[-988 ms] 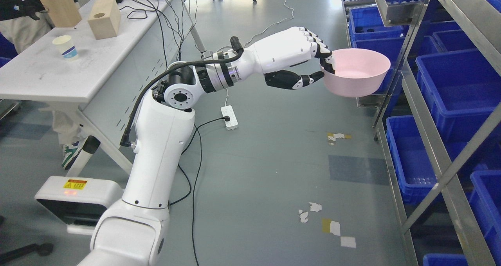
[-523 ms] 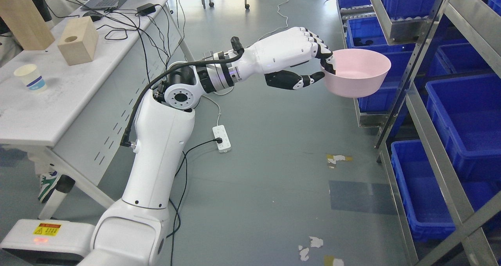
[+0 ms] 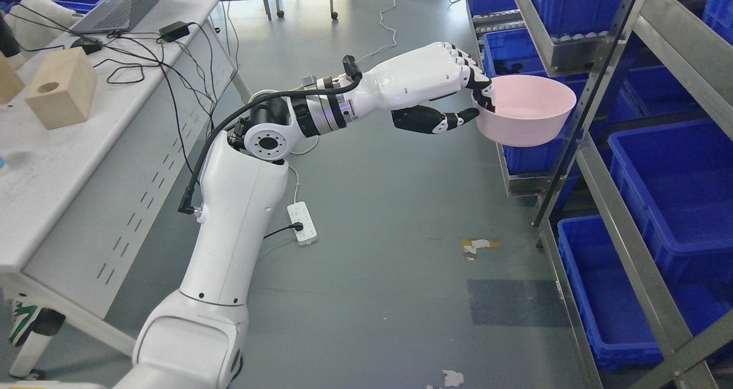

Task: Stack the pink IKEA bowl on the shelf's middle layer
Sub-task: 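Move the held bowl over the pink bowl on the cream tray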

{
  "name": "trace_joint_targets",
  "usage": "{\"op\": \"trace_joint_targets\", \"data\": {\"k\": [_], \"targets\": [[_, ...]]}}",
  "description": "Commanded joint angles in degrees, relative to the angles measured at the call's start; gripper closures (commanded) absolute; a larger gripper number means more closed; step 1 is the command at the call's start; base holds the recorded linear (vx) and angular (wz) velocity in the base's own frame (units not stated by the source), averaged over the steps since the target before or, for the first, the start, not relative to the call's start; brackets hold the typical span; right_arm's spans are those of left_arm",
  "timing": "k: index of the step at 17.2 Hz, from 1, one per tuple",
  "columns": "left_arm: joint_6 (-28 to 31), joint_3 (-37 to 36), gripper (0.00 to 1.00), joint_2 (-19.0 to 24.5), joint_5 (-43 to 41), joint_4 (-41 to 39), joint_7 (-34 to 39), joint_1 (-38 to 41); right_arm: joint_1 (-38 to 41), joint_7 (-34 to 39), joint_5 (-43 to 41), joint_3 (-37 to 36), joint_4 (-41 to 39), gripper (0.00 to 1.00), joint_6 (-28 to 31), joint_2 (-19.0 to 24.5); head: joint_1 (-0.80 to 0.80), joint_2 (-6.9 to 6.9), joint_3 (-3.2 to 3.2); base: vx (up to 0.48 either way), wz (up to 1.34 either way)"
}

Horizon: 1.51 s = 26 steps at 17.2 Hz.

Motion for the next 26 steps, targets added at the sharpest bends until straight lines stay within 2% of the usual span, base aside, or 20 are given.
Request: {"op": "trace_joint_targets", "data": {"k": [1,4,7,10,15,18,22,26], "targets": [[0.01,-3.51,0.98,0.99,1.06,-0.06,0.01,-0.28,0.01,0.02,-0.06,0.18,-1.00,0.00,0.04,-1.00,0.00,0.00,0.00,0.079,-0.37],[0.01,-4.30,0.98,0.99,1.76,-0.59,0.01,-0.36,0.01,0.02,0.02,0.18,-1.00,0.00,0.04,-1.00,0.00,0.00,0.00,0.064,-0.72],[0.01,-5.88,0.98,0.99,5.89,-1.64,1.06,-0.54,0.01,0.02,0.02,0.26,-1.00,0.00,0.04,-1.00,0.00,0.00,0.00,0.070,-1.04],[0.01,-5.18,0.98,0.99,7.39,-2.26,1.15,-3.08,0.01,0.02,-0.06,0.18,-1.00,0.00,0.04,-1.00,0.00,0.00,0.00,0.045,-1.20],[0.01,2.89,0.98,0.99,6.35,-0.86,-0.25,-8.35,0.01,0.02,-0.06,0.18,-1.00,0.00,0.04,-1.00,0.00,0.00,0.00,0.017,-1.26],[0.01,7.90,0.98,0.99,-4.17,1.34,-5.08,-9.59,0.01,0.02,0.02,0.26,-1.00,0.00,0.04,-1.00,0.00,0.00,0.00,0.012,-1.00],[0.01,9.32,0.98,0.99,-17.19,1.78,-5.97,-9.42,0.01,0.02,-0.06,0.26,-1.00,0.00,0.04,-1.00,0.00,-0.01,0.00,0.025,-0.78],[0.01,9.41,0.98,0.99,-20.46,4.33,-4.13,-11.00,0.01,0.02,0.02,0.18,-1.00,0.00,0.04,-1.00,0.00,-0.01,0.00,0.037,-0.45]]}}
